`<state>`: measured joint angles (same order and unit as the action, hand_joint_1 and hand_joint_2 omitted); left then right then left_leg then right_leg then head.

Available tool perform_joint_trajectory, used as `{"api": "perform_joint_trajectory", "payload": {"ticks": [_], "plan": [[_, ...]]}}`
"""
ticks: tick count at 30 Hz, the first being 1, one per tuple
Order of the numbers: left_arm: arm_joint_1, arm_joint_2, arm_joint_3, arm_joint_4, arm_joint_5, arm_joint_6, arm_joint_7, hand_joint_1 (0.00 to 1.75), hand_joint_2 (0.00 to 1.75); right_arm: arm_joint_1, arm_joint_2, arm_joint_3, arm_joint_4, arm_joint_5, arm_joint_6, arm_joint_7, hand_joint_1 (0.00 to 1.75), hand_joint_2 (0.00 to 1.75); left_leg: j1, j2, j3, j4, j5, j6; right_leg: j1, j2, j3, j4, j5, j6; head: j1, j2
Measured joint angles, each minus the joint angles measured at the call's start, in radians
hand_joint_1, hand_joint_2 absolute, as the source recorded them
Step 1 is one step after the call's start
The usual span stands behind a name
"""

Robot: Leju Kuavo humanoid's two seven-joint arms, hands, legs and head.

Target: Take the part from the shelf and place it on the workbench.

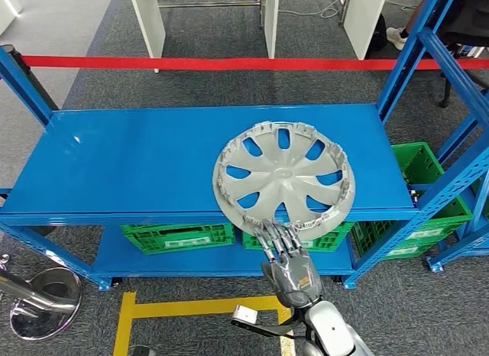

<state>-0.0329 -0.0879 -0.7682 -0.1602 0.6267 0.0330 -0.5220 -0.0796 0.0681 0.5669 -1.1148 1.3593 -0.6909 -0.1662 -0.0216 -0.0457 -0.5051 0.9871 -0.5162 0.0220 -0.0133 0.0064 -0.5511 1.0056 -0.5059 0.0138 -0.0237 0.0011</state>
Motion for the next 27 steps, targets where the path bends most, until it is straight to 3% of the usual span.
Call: {"api": "perform_joint_trajectory", "payload": {"ticks": [27], "plan": [[-0.001, 0.01, -0.013, 0.0, -0.009, 0.009, 0.013, 0.0, 1.75, -0.065, -0.008, 0.004, 0.056, 0.017, 0.0, 0.062, 0.0, 1.75, 0.0, 0.0, 0.0, 0.001, 0.0, 0.0, 0.0, 0.0, 0.0, 0.0, 0.0, 0.0, 0.0, 0.0]]}}
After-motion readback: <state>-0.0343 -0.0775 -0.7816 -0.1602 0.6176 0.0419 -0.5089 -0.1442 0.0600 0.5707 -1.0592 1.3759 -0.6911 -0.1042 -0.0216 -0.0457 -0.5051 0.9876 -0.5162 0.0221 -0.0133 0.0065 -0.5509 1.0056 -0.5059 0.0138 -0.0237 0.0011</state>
